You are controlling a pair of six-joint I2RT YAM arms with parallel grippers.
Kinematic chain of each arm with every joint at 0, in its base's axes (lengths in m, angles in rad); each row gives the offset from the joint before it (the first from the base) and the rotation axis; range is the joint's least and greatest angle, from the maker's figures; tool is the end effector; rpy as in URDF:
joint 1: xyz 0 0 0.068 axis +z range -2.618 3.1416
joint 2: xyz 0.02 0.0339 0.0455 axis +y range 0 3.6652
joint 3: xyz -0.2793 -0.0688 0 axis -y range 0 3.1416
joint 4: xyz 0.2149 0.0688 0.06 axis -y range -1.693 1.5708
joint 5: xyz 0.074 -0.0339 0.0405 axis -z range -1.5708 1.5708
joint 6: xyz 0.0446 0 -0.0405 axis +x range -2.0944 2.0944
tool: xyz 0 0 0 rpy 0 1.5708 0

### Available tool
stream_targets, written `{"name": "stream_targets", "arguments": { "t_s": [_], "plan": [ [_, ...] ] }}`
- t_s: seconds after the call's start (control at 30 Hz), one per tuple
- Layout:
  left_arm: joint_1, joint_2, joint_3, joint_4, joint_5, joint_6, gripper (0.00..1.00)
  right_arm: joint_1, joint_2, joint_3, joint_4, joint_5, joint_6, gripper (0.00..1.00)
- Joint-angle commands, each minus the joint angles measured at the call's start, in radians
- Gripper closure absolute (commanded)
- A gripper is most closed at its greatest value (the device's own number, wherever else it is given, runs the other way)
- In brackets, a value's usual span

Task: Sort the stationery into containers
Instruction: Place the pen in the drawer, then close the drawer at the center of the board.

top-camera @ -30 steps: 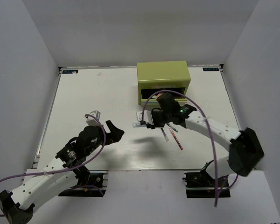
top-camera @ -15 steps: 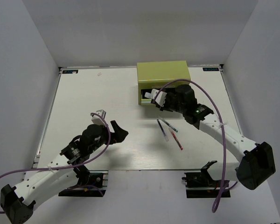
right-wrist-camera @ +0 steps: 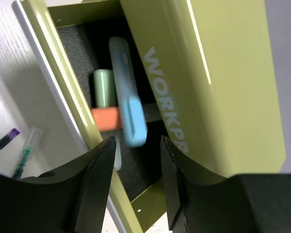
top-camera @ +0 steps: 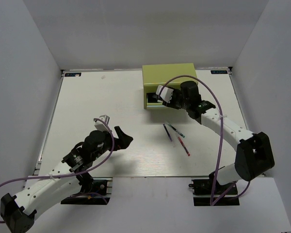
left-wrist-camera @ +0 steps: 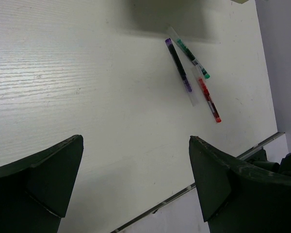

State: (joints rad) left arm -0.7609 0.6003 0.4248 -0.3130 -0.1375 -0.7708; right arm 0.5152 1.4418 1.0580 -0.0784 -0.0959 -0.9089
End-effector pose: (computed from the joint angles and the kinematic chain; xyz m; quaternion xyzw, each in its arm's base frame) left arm 0.0882 -0.0755 0.2374 -0.0396 0.8549 -0.3138 0.4112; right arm 0.2692 0.1573 0.3129 -0.5740 0.6265 -0.0629 0.5236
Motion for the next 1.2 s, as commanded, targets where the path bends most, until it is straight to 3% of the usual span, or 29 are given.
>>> {"name": "stream_targets", "arguments": {
  "t_s": [0.0, 0.07, 0.1, 0.2, 0.23, 0.37, 0.53, 0.73, 1.17],
  "plan": [
    [0.002, -0.01, -0.003, 0.006, 0.012, 0.002, 0.01, -0.014, 0.0, 0.063, 0.046, -0.011, -0.01, 0.52],
    [0.002, -0.01, -0.003, 0.006, 0.012, 0.002, 0.01, -0.015, -0.012, 0.068, 0.037, -0.039, 0.001, 0.52],
    [0.002, -0.01, -0.003, 0.006, 0.012, 0.002, 0.01, -0.021, -0.026, 0.074, 0.028, -0.054, 0.014, 0.59],
    [0.002, -0.01, -0.012, 0.018, 0.012, 0.002, 0.01, -0.041, -0.047, 0.099, -0.041, -0.236, 0.033, 0.95],
    [0.002, -0.01, -0.012, 0.018, 0.012, 0.002, 0.01, -0.049, -0.058, 0.1, -0.119, -0.276, 0.01, 1.0],
    [0.002, 0.013, -0.012, 0.037, 0.012, 0.002, 0.01, -0.061, -0.054, 0.115, -0.346, -0.563, -0.166, 1.0],
    [0.002, 0.023, -0.001, 0.037, 0.012, 0.011, 0.01, -0.057, 0.029, 0.174, -0.478, -0.59, -0.255, 1.0],
    [0.002, 0.023, -0.012, 0.055, 0.012, 0.011, 0.01, -0.052, 0.138, 0.218, -0.439, -0.432, -0.229, 1.0],
    [0.002, 0.041, -0.003, 0.095, 0.012, 0.011, 0.01, -0.05, 0.285, 0.264, -0.12, -0.097, -0.076, 1.0]
  ]
}}
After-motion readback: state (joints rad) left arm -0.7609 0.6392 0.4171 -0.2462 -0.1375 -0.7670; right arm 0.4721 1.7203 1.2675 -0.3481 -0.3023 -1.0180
